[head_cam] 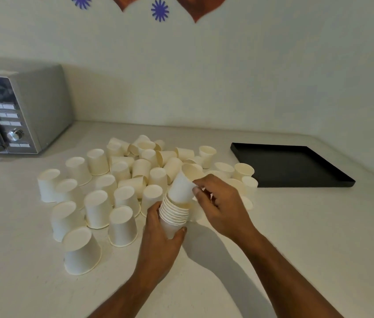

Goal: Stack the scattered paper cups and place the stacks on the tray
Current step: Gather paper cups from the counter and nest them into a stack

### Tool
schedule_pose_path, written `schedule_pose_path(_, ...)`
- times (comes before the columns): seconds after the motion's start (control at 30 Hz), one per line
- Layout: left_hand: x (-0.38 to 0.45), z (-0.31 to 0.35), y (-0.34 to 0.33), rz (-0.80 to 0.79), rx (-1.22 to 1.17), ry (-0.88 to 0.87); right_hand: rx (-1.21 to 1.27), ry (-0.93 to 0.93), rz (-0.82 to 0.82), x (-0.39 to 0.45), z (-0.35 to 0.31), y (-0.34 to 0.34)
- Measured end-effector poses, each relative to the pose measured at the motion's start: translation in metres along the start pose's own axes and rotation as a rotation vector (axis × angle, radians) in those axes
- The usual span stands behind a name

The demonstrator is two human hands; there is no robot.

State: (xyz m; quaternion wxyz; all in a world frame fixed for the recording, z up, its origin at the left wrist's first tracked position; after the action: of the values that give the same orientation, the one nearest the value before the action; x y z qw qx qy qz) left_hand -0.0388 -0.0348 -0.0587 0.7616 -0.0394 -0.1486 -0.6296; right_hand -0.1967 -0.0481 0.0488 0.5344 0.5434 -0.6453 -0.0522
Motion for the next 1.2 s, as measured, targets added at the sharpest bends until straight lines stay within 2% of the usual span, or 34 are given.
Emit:
schedule_pose_path(0.1, -0.003, -0.001, 0.002, 0.015, -0.016, -0.001, -0.04, 0.087, -0.155, -0.008, 0.002, -0.018)
schedule_pose_path(0.2, -0.004, -0.001, 0.003, 0.033, -0.01, 0.011, -0.042, 0.099, -0.295, -0.017, 0.005, -0.035)
schedule_pose_path(0.27, -0.004, -0.002, 0.004, 0.045, 0.015, 0.009, 0.058, 0.023, -0.273, -0.019, 0.008, -0.037)
schedule_pose_path(0.33, -0.004, -0.002, 0.006, 0.051, 0.036, -0.001, 0.117, -0.118, -0.119, -0.015, 0.017, -0.033)
schedule_pose_path(0.4, -0.004, -0.001, 0.007, 0.059, 0.05, 0.005, 0.033, -0.299, 0.013, -0.008, 0.033, -0.03)
schedule_pose_path(0.5, -0.006, 0.001, 0.005, 0.062, 0.08, 0.006, -0.103, -0.486, -0.037, -0.006, 0.056, -0.039)
schedule_pose_path(0.73, -0.008, 0.002, 0.007, 0.051, 0.092, 0.01, -0.155, -0.608, -0.311, -0.024, 0.088, -0.082)
schedule_pose_path(0.9, -0.007, 0.001, 0.007, 0.049, 0.099, 0.008, -0.135, -0.581, -0.293, -0.025, 0.091, -0.09)
schedule_pose_path(1.07, -0.005, -0.001, 0.007, 0.047, 0.077, 0.006, -0.236, -0.576, -0.191, -0.006, 0.082, -0.081)
schedule_pose_path(1.13, -0.005, -0.002, 0.007, 0.043, 0.068, 0.008, -0.22, -0.557, -0.215, -0.004, 0.081, -0.079)
schedule_pose_path(1.2, -0.004, -0.003, 0.006, 0.042, 0.055, 0.008, -0.164, -0.573, -0.319, -0.005, 0.084, -0.083)
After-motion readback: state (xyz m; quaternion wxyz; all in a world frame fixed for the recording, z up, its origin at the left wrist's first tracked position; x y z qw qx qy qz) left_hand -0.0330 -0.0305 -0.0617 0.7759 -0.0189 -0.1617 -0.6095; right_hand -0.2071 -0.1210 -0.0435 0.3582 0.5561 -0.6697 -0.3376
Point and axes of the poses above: each hand's wrist, its own x-axis towards the middle knuckle, its own y-axis out of the back of the hand, z = x × y, the point moved 4 cm from there along x, towards the middle knuckle, and after that the axes turned 8 degrees about -x, right-handed, at the moved point
